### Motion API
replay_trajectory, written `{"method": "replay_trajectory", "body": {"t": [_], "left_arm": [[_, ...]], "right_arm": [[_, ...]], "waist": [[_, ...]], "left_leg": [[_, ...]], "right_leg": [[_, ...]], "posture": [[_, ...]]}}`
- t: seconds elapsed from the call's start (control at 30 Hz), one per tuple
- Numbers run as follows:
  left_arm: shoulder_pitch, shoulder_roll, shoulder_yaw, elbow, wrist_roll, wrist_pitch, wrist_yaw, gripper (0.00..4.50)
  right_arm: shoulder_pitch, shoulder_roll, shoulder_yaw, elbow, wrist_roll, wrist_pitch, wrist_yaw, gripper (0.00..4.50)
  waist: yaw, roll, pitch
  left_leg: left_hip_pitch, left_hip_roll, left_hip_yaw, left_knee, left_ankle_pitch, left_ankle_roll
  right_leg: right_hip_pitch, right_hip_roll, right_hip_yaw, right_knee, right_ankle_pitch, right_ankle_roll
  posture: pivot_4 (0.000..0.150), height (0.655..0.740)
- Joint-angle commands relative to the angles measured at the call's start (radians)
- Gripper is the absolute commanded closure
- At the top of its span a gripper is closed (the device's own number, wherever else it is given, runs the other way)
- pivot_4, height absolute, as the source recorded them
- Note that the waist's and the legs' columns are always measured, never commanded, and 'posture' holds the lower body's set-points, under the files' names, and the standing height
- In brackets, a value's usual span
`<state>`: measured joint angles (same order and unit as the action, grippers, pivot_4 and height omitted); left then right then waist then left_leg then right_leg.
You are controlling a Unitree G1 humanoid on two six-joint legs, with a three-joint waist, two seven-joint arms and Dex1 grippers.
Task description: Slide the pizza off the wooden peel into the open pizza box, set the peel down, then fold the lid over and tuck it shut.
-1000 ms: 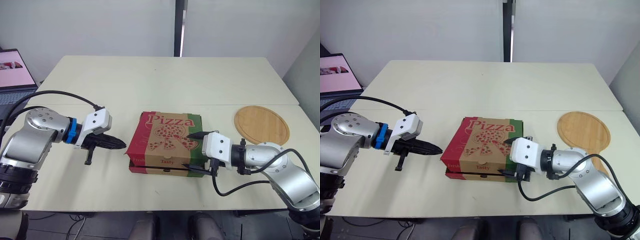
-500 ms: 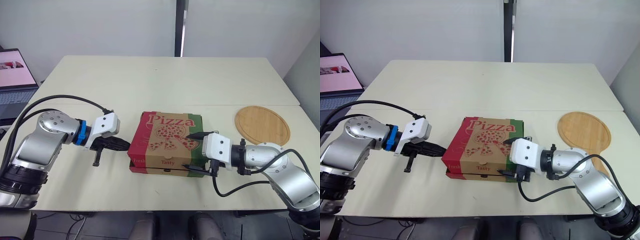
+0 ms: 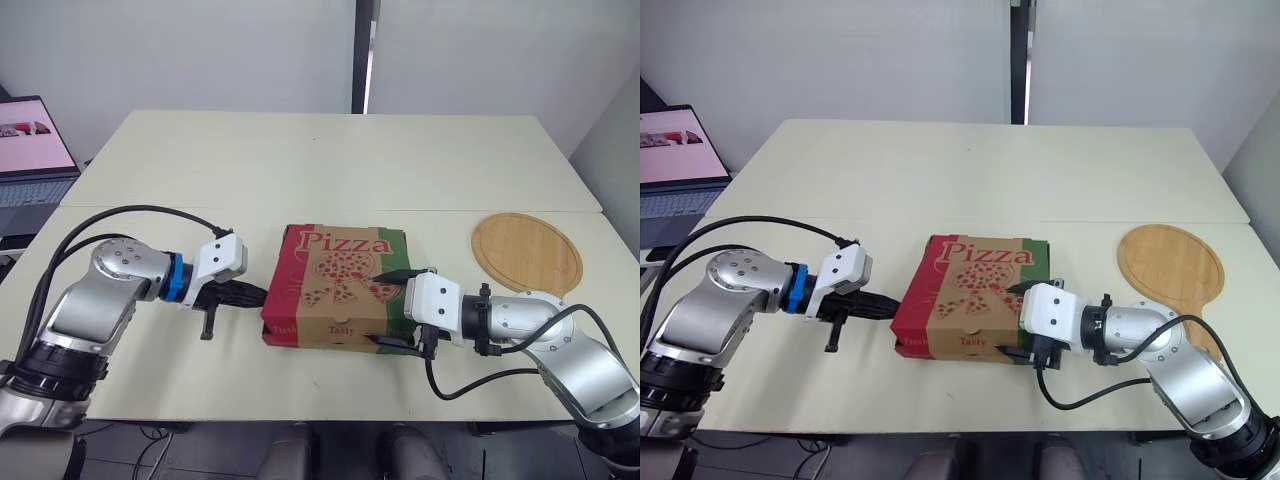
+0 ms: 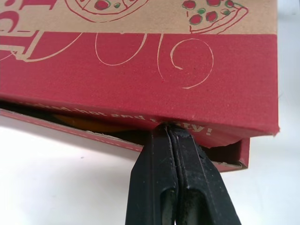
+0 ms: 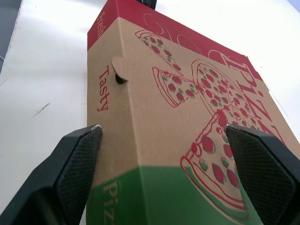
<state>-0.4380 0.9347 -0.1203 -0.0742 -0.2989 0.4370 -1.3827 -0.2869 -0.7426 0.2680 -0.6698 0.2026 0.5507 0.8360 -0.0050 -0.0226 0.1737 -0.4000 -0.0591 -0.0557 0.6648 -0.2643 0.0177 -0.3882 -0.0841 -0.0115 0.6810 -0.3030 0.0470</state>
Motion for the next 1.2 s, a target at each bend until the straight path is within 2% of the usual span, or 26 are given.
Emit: {"method": "replay_trajectory", "body": {"t": [0.03,0.37,0.47,0.7,1.0,1.2], "left_arm": [[0.016,0.008,0.006,-0.025,0.015,-0.017,0.022,4.50],[-0.031,0.067,0.079,0.034,-0.035,-0.004,-0.023,4.50],[-0.143,0.078,0.078,0.050,-0.083,0.060,-0.083,4.50],[-0.275,-0.061,-0.022,0.061,-0.041,0.032,-0.056,4.50],[-0.312,-0.134,-0.131,0.116,0.035,-0.085,-0.111,4.50],[-0.301,-0.180,-0.176,0.054,0.039,-0.090,-0.125,4.50]], "right_arm": [[0.000,0.004,-0.006,-0.012,-0.007,-0.023,-0.003,0.01],[-0.001,0.013,-0.005,-0.012,-0.012,-0.021,-0.006,0.01],[-0.002,0.015,-0.004,-0.011,-0.015,-0.019,-0.003,0.01],[-0.006,0.020,0.002,-0.004,-0.024,-0.021,-0.002,0.01],[-0.063,0.062,0.022,0.029,-0.060,-0.019,-0.034,0.01],[-0.095,0.081,0.043,0.043,-0.094,-0.004,-0.043,0.01]], "waist": [[0.000,0.000,0.000],[0.000,0.000,0.000],[0.003,-0.001,0.001],[0.002,-0.001,0.001],[-0.004,-0.002,0.001],[-0.003,-0.002,0.001]], "left_leg": [[0.000,0.000,0.000,0.000,0.000,0.000],[0.000,0.000,0.000,0.000,0.000,0.000],[0.000,0.000,0.000,0.000,0.000,0.000],[0.000,0.000,0.000,0.000,0.000,0.000],[0.000,0.000,0.000,0.000,0.000,-0.001],[0.000,0.000,-0.001,0.001,0.000,-0.001]], "right_leg": [[0.000,0.000,0.000,0.000,0.000,0.000],[0.000,0.000,0.000,0.000,0.000,0.000],[0.000,0.000,-0.001,0.000,0.000,0.000],[0.000,0.001,-0.001,0.000,0.000,0.000],[0.000,0.001,0.000,0.001,0.000,0.000],[0.000,0.001,0.000,0.000,0.000,0.000]], "posture": [[0.150,0.7281],[0.150,0.7281],[0.150,0.7281],[0.150,0.7281],[0.150,0.7281],[0.150,0.7281]]}}
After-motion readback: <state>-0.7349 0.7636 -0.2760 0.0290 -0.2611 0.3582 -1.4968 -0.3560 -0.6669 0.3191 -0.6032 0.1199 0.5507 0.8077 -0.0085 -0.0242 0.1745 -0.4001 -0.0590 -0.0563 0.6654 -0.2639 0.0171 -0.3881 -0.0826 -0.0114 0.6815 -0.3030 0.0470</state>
